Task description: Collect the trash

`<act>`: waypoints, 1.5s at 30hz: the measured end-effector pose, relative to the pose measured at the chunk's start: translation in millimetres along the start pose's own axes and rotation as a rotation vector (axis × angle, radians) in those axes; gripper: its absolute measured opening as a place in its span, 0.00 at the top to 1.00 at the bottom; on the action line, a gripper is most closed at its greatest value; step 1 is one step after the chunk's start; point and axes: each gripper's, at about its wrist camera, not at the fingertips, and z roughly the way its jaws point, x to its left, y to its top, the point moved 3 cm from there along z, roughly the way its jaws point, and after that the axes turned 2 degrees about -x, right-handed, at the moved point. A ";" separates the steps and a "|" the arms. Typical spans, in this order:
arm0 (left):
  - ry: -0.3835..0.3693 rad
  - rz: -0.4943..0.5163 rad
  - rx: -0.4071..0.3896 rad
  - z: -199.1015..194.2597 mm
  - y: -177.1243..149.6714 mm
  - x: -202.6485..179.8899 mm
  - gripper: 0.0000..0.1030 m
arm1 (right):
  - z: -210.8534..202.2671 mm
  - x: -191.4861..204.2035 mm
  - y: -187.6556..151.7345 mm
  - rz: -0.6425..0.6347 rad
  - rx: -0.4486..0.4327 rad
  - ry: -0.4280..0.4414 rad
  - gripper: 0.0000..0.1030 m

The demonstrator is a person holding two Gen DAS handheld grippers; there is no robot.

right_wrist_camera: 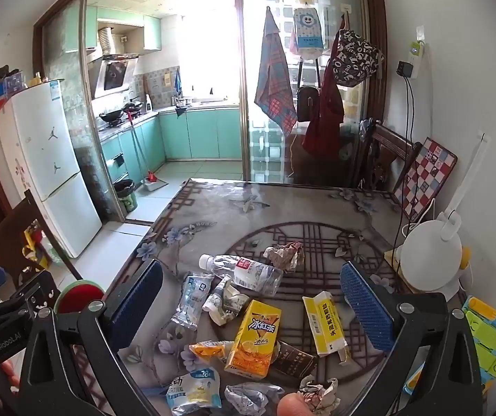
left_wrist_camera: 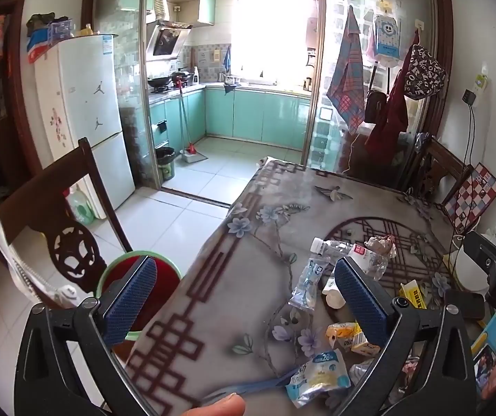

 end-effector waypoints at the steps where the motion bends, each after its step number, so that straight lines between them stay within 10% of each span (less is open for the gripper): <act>1: 0.003 0.002 -0.001 0.5 -0.9 -0.8 0.00 | 1.6 4.7 0.0 -0.001 0.001 -0.003 0.00; 45: 0.124 0.031 -0.004 10.5 12.4 4.2 0.00 | 35.5 16.5 -3.1 -0.021 0.038 0.024 0.00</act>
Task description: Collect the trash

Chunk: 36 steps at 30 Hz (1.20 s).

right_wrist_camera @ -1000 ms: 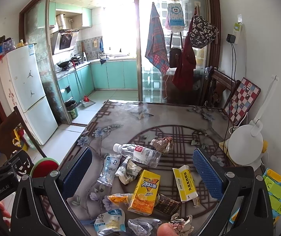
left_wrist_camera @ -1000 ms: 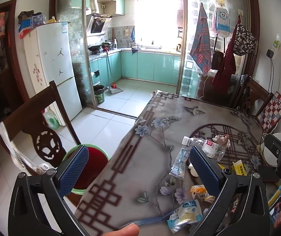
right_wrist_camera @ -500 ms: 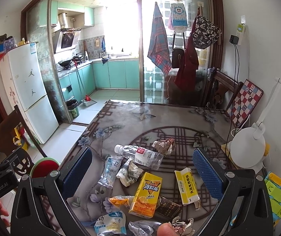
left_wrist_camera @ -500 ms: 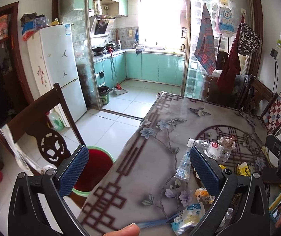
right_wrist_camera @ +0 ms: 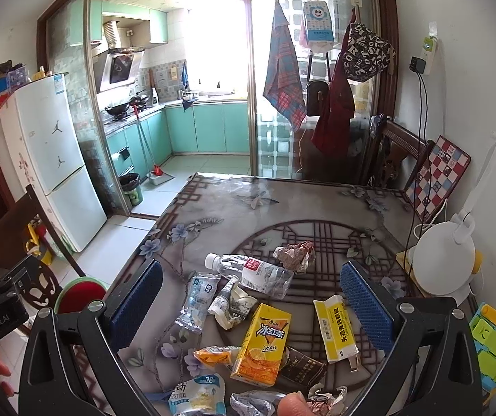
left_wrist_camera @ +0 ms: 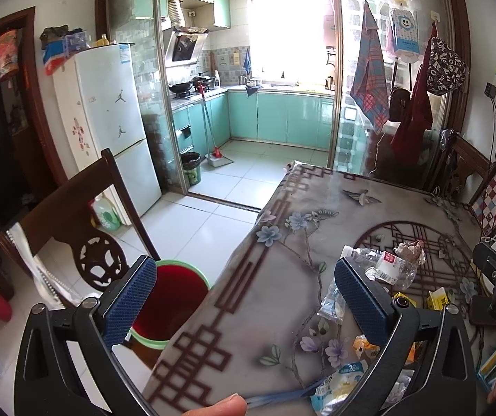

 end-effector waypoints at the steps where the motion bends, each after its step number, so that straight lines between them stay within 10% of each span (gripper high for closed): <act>1: 0.000 -0.001 0.001 0.3 0.2 0.0 0.00 | -1.4 -1.2 0.2 -0.001 -0.001 -0.002 0.00; 26: 0.014 0.007 -0.002 0.4 -2.0 4.2 0.00 | -3.2 -2.4 -6.1 0.008 0.008 0.001 0.00; 32: -0.029 0.013 0.000 2.4 -2.4 1.5 0.00 | -9.4 0.5 -18.7 -0.026 -0.004 0.171 0.00; 36: -0.145 -0.039 0.017 6.3 -3.3 7.2 0.00 | -0.7 1.1 -57.0 -0.081 0.178 0.395 0.00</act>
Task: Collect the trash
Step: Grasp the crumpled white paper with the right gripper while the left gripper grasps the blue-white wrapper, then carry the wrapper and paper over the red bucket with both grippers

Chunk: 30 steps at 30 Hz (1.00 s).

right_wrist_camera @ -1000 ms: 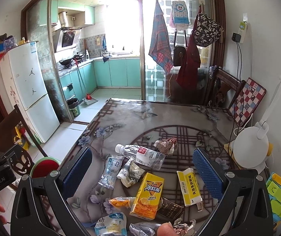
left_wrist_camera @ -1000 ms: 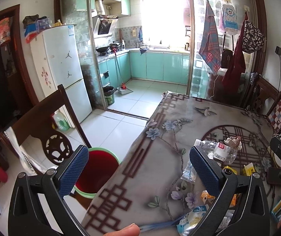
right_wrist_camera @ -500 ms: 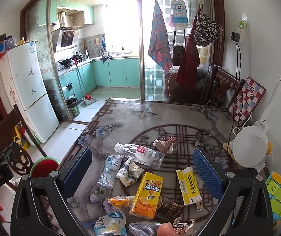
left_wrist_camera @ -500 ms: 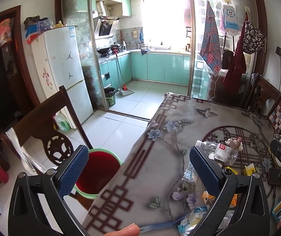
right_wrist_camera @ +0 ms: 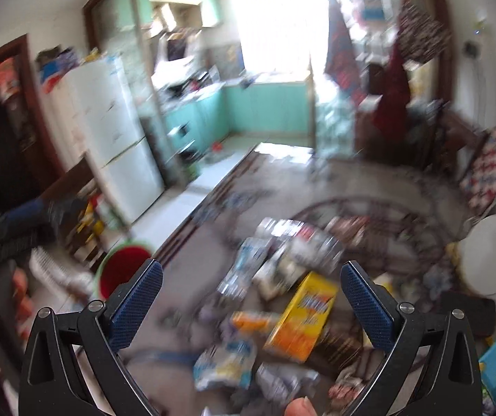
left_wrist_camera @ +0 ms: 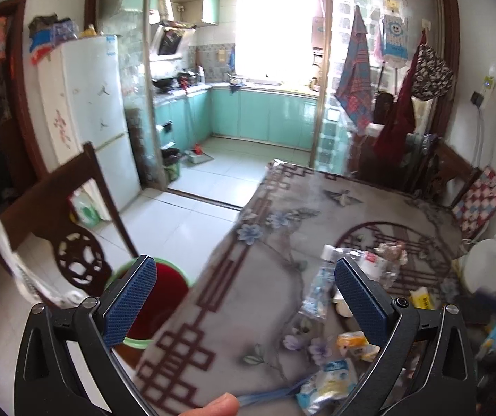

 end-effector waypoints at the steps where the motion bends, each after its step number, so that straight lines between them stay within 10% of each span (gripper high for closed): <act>1: -0.036 -0.014 0.002 2.3 -3.3 1.1 0.00 | 1.7 -0.8 -11.3 -0.009 0.028 0.028 0.00; 11: -0.153 0.242 0.094 34.0 -64.1 -35.5 0.00 | 57.5 5.5 -177.1 -0.050 0.477 0.080 0.03; 16: -0.257 0.286 0.254 59.0 -95.4 -50.9 0.00 | 77.8 2.4 -205.1 0.001 0.541 0.114 0.36; 21: -0.350 0.278 0.374 71.3 -125.9 -61.9 0.02 | 71.8 -3.7 -195.4 -0.002 0.483 0.118 0.55; 30: -0.414 0.350 0.570 96.8 -180.2 -84.7 0.48 | 15.0 -61.4 -145.8 0.157 0.218 -0.059 0.55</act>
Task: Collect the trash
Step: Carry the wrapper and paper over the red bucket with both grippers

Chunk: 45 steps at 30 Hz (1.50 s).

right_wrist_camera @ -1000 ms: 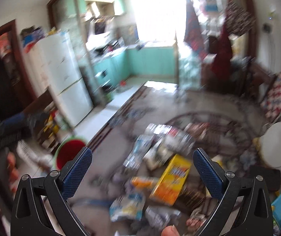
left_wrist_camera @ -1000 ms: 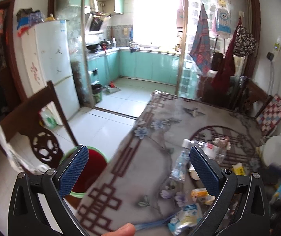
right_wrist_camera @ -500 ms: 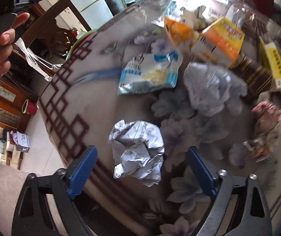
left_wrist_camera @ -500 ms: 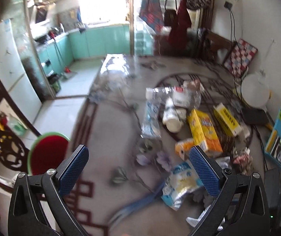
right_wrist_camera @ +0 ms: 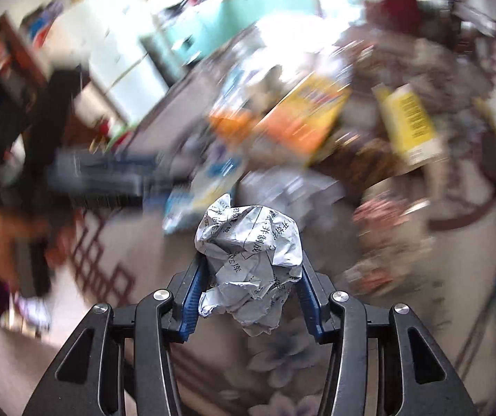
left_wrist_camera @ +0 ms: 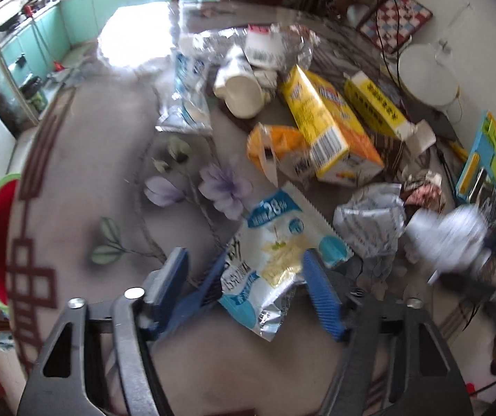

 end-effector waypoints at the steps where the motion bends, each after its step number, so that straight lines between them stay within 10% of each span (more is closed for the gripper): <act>1: -0.012 0.009 0.016 3.9 -2.0 -1.4 0.61 | -5.7 -5.4 5.1 0.018 -0.021 -0.013 0.55; 5: -0.075 -0.007 0.044 12.0 -5.4 0.0 0.93 | -19.6 -18.4 20.6 0.059 -0.071 -0.039 0.55; 8: -0.109 -0.033 0.015 1.0 -3.3 5.5 0.97 | -21.1 -14.1 29.5 0.070 -0.090 -0.042 0.55; 21: 0.023 -0.164 -0.265 -112.5 12.8 89.2 0.98 | -7.9 60.7 78.3 -0.030 -0.161 0.049 0.55; 45: 0.218 -0.404 -0.247 -128.6 -21.1 288.9 0.98 | 136.3 246.8 146.7 -0.059 -0.082 0.170 0.54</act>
